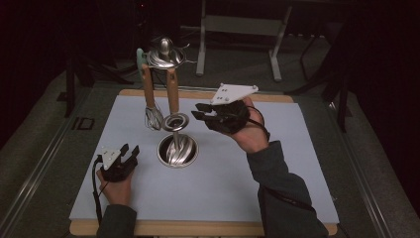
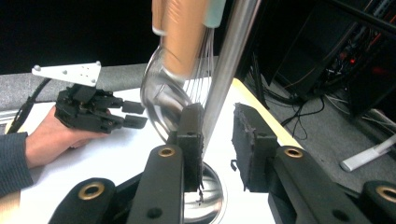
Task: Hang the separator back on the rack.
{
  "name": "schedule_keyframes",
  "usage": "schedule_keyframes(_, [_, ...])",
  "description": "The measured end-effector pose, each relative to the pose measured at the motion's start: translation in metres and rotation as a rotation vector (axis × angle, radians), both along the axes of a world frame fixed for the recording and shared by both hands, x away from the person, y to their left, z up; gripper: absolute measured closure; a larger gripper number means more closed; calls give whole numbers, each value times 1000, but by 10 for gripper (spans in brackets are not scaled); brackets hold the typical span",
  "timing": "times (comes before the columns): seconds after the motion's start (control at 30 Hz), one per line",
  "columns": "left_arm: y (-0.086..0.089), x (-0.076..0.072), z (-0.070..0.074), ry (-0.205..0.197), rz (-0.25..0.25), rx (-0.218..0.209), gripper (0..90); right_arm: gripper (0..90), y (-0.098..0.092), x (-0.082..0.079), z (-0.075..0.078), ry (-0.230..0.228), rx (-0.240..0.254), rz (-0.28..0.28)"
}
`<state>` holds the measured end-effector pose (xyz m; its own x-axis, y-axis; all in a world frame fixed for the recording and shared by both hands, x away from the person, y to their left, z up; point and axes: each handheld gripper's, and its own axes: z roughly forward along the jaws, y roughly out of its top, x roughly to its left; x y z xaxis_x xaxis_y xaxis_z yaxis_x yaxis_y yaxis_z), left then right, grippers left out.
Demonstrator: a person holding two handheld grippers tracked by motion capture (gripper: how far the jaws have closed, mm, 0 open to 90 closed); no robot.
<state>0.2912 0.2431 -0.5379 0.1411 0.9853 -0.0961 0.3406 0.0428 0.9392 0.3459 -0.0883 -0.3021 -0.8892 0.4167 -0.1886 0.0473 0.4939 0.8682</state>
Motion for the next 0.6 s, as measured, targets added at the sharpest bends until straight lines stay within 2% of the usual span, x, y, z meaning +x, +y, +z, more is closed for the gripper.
schedule_keyframes(0.17, [0, 0, 0, 0, 0, 0, 572, 712, -6, 5, -13, 15, -32, -23])
schedule_keyframes(0.5, [0, 0, 0, 0, 0, 2, 572, 697, -22, 10, -36, 54, -46, -63])
schedule_keyframes(0.53, [0, 0, 0, 0, 0, 0, 572, 685, -33, 14, -54, 83, -51, -91])
schedule_keyframes(0.57, [0, 0, 0, 0, 0, 0, 572, 685, -33, 14, -54, 83, -51, -91])
schedule_keyframes(0.6, [0, 0, 0, 2, 0, -1, 572, 667, -42, 16, -70, 96, -69, -129])
